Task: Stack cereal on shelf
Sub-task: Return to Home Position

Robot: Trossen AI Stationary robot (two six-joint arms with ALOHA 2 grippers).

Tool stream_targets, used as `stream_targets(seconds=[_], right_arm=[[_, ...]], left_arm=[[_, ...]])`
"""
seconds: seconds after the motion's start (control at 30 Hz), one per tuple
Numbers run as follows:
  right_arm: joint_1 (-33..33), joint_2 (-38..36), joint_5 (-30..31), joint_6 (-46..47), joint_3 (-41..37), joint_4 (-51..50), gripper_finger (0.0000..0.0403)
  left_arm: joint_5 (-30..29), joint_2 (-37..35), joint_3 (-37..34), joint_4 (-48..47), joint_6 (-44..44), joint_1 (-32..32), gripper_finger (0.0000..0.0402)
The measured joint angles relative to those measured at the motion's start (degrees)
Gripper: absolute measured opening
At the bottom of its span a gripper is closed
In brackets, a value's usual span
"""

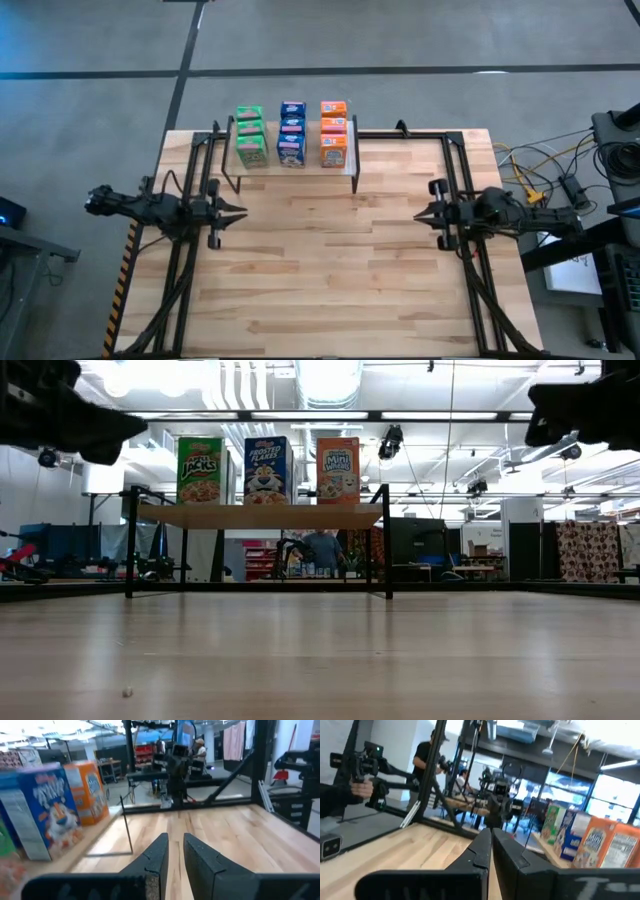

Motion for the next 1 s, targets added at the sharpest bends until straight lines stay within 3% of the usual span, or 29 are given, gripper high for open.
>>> stream_targets(seconds=[0.2, 0.5, 1.0], right_arm=[[0.0, 0.9, 8.6, 5.9, 0.0, -2.9, 0.0009], [0.0, 1.7, 9.1, 20.0, 0.0, -9.5, 0.0009], [0.0, 3.1, 9.2, 15.2, 0.0, -11.0, 0.0009]], left_arm=[[0.2, 0.1, -4.6, 3.6, -5.5, 0.0, 0.0041], [-0.1, 2.3, -5.1, 5.3, -13.5, 0.0, 0.0041], [-0.2, 3.5, -5.2, 5.4, -13.2, 0.0, 0.0041]])
